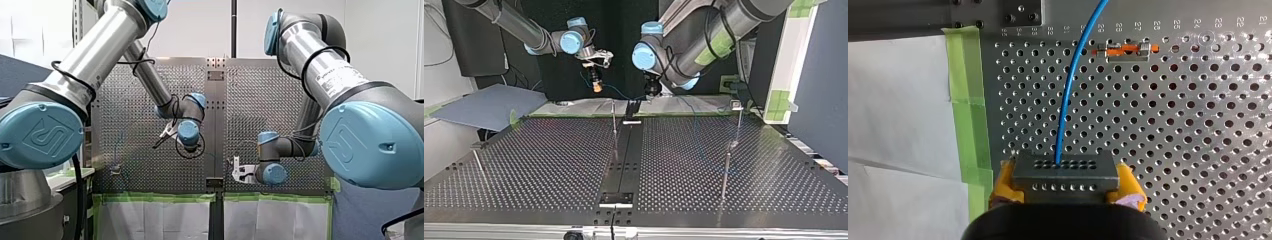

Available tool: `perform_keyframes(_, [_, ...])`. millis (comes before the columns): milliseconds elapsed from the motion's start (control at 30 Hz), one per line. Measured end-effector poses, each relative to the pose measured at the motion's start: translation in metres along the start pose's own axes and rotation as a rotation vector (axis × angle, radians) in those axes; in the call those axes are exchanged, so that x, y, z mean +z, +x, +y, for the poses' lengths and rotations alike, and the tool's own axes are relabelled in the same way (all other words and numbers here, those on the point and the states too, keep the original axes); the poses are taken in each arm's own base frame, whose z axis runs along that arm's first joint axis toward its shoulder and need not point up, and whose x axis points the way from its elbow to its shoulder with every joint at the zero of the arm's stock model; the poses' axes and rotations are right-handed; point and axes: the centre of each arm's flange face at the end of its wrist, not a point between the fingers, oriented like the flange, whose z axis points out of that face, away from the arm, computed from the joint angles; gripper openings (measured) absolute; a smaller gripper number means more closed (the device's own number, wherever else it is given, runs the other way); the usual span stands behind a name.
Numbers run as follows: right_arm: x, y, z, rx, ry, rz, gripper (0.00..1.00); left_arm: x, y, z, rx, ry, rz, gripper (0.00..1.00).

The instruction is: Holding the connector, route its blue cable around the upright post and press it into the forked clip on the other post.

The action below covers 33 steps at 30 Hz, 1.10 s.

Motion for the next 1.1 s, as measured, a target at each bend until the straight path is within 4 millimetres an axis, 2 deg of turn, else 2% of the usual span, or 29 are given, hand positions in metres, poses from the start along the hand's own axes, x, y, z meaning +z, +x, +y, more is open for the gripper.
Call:
perform_keyframes(200, [0.001, 0.001, 0.003, -0.01, 0.001, 0.004, 0.0, 0.005, 0.012, -0.014, -0.009, 0.017, 0.009, 0.98])
perform_keyframes(333, [0.001, 0.001, 0.001, -0.02, 0.024, 0.006, 0.0, 0.007, 0.011, -0.02, -0.044, 0.02, -0.01, 0.98])
perform_keyframes(700, [0.002, 0.001, -0.004, -0.046, 0.093, 0.008, 0.0, 0.011, 0.005, -0.022, -0.095, 0.02, -0.037, 0.98])
perform_keyframes(1100, [0.004, 0.004, 0.001, -0.047, 0.144, 0.026, 0.0, 0.016, 0.009, -0.02, -0.115, 0.018, -0.026, 0.98])
